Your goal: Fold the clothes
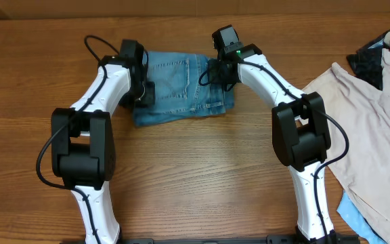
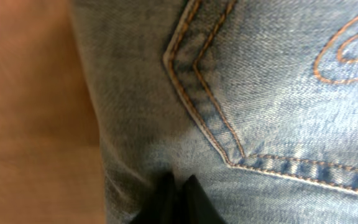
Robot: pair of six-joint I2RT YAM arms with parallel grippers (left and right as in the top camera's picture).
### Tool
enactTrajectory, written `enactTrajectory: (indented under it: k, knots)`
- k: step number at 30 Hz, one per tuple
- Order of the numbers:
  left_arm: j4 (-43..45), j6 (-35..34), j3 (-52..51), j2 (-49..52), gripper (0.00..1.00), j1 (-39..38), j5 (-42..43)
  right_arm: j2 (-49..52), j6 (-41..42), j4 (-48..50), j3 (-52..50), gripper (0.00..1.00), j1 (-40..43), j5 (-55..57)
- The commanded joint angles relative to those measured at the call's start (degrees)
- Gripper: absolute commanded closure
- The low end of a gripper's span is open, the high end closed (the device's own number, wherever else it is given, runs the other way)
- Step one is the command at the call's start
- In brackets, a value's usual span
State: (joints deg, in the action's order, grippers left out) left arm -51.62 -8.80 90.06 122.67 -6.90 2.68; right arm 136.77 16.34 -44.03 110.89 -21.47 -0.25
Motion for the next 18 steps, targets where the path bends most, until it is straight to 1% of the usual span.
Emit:
enactTrajectory:
  k: [1,5,7,10,13,15,16,18]
  knots:
    - [-7.52,-4.52,-5.88,2.82,0.94,0.42,-0.35,0.98,-1.14,0.28,-2.32,0.81,2.97,10.82]
    - [-11.82,-3.39,-6.47,2.56,0.95,0.13,7.37,0.98,-2.84,2.45,-2.32,0.8,3.34,10.97]
    - [-12.61,-2.62,-6.47,1.46,0.95,-0.59,8.96,0.98,-2.86,2.78,-2.29,0.7,3.48,10.99]
    - [-12.7,-1.79,-6.47,-1.92,0.92,-2.14,9.25,0.59,-2.8,1.86,-1.25,0.62,3.96,10.95]
    - [-11.98,-0.04,-6.47,-7.61,0.87,-3.82,8.9,-1.22,-2.78,-0.24,1.01,0.55,4.59,10.97]
    - [-10.38,0.87,-6.45,-12.26,0.82,-4.87,7.76,-3.61,-2.6,-1.64,2.67,0.5,5.05,10.97]
    - [-9.51,1.11,-6.45,-14.03,0.76,-5.16,6.99,-5.05,-2.6,-2.23,3.32,0.49,5.18,10.97]
    - [-6.73,1.11,-6.43,-17.84,0.58,-5.35,4.35,-8.52,-2.62,-3.02,3.98,0.47,5.49,10.97]
